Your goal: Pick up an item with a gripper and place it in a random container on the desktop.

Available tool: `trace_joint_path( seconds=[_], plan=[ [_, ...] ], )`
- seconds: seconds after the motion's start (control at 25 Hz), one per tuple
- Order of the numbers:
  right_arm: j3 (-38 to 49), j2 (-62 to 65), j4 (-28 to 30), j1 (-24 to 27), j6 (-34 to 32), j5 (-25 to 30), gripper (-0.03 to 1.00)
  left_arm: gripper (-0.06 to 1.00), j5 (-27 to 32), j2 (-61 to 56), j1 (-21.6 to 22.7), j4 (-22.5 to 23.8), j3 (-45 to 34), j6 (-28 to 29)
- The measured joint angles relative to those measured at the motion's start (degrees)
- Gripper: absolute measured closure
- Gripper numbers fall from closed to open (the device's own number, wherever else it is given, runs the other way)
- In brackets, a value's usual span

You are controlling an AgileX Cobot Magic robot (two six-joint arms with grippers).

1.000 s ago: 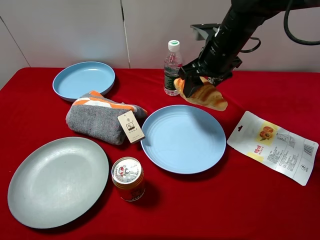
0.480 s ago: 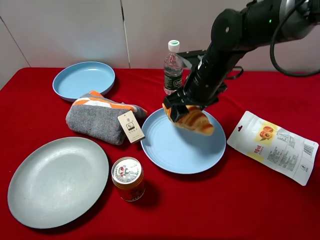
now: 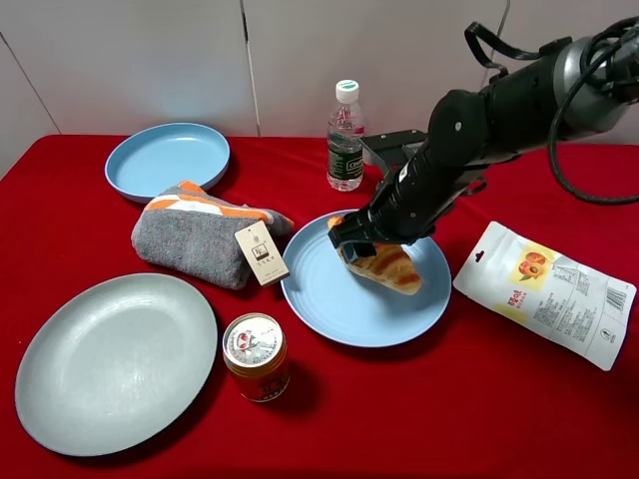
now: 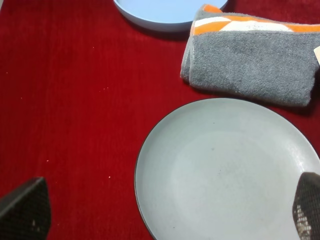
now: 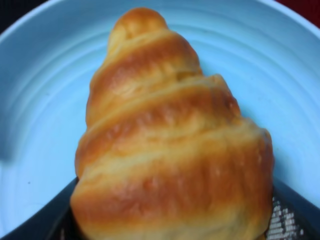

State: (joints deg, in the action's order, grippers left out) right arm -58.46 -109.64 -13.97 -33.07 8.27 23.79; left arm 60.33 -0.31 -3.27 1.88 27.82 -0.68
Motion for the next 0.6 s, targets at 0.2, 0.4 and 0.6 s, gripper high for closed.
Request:
trace_joint_path(
  seconds=[0.2,0.4,0.6],
  plan=[
    [0.2,0.0,-0.2,0.0,-0.2,-1.3,0.49,-0.02,0.0,0.0,0.0,0.0,0.0,0.0],
    [0.2,0.0,-0.2,0.0,-0.5,-1.3,0.49,-0.02,0.0,0.0,0.0,0.0,0.0,0.0],
    [0.2,0.0,-0.2,0.0,-0.5,-1.3,0.49,-0.02,0.0,0.0,0.0,0.0,0.0,0.0]
  ],
)
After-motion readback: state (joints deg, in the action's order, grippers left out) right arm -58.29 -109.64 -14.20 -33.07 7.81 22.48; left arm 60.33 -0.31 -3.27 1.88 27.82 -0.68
